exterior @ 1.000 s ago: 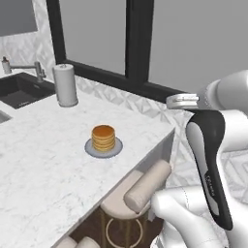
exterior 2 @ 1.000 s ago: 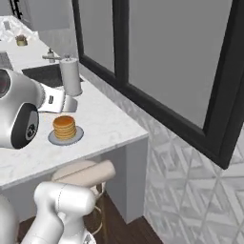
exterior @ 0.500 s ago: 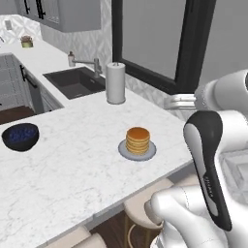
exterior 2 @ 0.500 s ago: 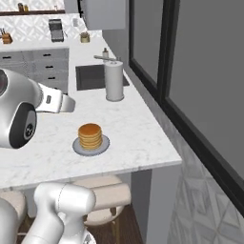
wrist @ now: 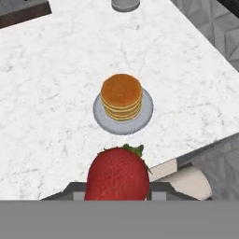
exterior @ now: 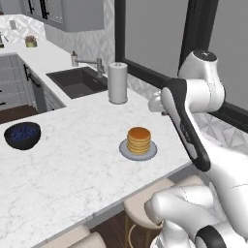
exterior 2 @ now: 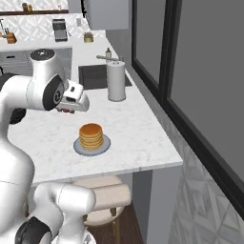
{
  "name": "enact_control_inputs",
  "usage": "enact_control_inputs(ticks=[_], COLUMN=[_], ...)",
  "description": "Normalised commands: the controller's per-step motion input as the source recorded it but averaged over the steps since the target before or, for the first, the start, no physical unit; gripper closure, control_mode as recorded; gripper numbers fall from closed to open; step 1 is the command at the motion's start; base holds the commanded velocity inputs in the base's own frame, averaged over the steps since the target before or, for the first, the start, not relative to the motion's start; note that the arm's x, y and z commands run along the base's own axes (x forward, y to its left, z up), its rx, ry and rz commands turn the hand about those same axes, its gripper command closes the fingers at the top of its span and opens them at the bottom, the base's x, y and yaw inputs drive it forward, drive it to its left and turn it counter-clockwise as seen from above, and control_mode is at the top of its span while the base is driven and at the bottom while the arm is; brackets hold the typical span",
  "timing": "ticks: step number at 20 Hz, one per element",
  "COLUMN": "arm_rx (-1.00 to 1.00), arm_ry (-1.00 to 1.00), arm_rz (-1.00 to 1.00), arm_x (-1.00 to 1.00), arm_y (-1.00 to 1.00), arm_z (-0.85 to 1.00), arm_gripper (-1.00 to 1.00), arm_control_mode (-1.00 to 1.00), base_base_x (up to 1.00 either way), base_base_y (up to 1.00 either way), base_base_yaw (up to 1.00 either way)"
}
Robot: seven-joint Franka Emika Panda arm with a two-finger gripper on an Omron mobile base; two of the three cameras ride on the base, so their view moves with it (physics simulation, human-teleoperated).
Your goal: Take the strawberry from the fridge and place it on top of the pancake, located on the dining counter.
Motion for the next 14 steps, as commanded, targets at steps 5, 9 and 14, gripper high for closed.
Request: enact_control_inputs(ticks=[5,9,14], arm_rx=[-0.07,-0.04,0.00], arm_ry=[0.28,0.08,0.00], arm_rz=[0.05,0.04,0.00], arm_x=[0.70,0.44,0.11], arm_y=[0.00,0.03,0.00], arm_z=[-0.38,-0.63,-0.55], arm_gripper=[1.00,1.00,1.00], arm_control_mode=[-1.00,-1.00,-1.00], base_base_x=[0.00,0.00,0.00], base_base_y=[0.00,0.00,0.00], base_base_yaw=[0.00,0.00,0.00])
